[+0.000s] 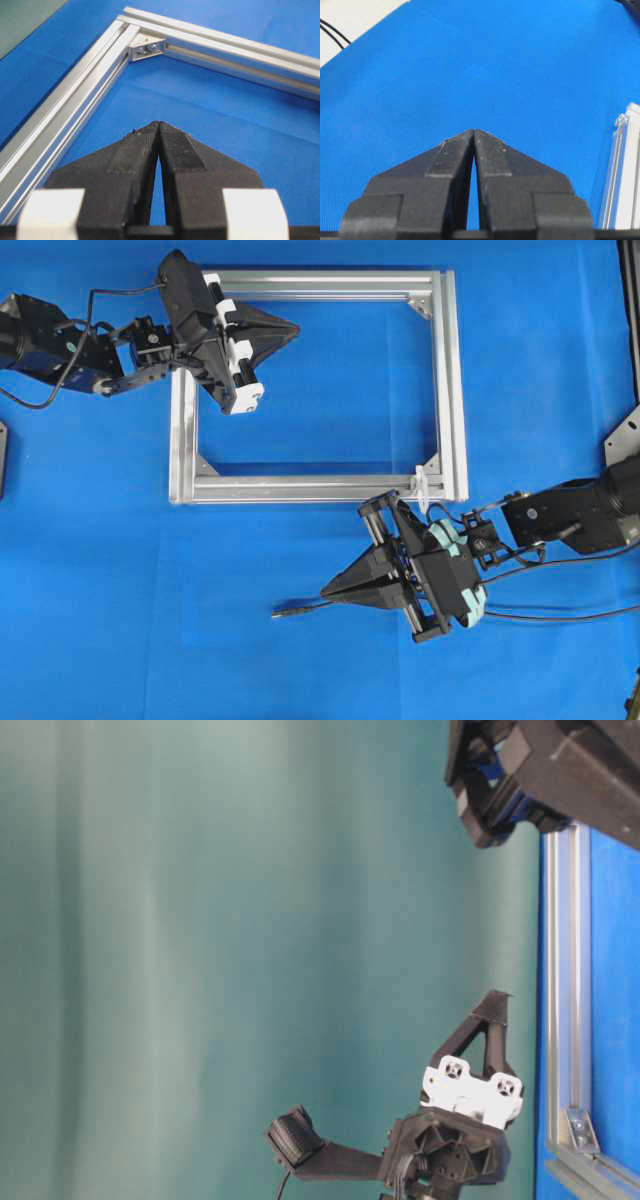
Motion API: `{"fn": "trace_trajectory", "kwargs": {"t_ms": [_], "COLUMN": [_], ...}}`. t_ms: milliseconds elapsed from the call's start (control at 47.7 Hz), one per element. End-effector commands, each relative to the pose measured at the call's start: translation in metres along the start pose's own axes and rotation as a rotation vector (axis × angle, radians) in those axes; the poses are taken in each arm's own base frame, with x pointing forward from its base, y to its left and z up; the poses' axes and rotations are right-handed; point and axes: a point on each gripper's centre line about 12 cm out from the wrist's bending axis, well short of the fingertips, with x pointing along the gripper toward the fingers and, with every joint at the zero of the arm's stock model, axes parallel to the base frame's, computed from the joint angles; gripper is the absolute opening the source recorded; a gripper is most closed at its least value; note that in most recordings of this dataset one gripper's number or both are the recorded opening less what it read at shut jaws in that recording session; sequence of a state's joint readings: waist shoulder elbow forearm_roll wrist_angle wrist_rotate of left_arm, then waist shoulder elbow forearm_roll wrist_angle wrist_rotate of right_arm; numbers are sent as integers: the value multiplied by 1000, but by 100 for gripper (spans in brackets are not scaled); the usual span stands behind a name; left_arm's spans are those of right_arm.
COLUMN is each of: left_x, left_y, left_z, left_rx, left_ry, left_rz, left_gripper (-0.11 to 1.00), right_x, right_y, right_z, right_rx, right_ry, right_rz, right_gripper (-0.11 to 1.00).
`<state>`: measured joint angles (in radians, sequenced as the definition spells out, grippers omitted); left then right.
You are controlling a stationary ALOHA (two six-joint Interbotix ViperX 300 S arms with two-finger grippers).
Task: Insert the wire through the string loop located on the right side.
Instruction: 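Open the right gripper and lower it over the black USB cable plug end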
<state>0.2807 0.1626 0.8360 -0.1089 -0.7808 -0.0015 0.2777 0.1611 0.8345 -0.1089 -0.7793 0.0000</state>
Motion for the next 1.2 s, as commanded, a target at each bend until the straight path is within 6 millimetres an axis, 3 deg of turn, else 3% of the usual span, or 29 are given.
{"fn": "trace_trajectory", "kwargs": {"t_ms": [0,126,608,755,902,986,1028,1175], "left_x": [-2,-2,-3,-3,-3,-3,-3,-3], "left_y": [-5,-5,-4,-3,-1,0,0,0], "left_z": [18,18,17,17,17,17,17,17], "left_rx": [21,21,26,26,24,26,26,24], "left_ry": [-35,-29,-26,-26,-25,-25,-26,-25], "left_rz": [-24,-25,-22,-21,-15,-13,-13,-12], "left_gripper": [0,0,0,0,0,0,0,0], "right_x": [-1,-2,-2,-2,-2,-1,-1,0], "right_y": [0,-1,-2,-2,-2,-3,-3,-3], "right_z": [18,18,17,17,15,14,14,10], "right_rx": [-4,-6,8,40,56,66,71,77], "right_ry": [-52,-27,-15,-15,3,14,17,29], "right_rz": [1,-1,-6,-7,-6,-12,-17,-21], "right_gripper": [0,-6,-4,19,66,88,91,89]}}
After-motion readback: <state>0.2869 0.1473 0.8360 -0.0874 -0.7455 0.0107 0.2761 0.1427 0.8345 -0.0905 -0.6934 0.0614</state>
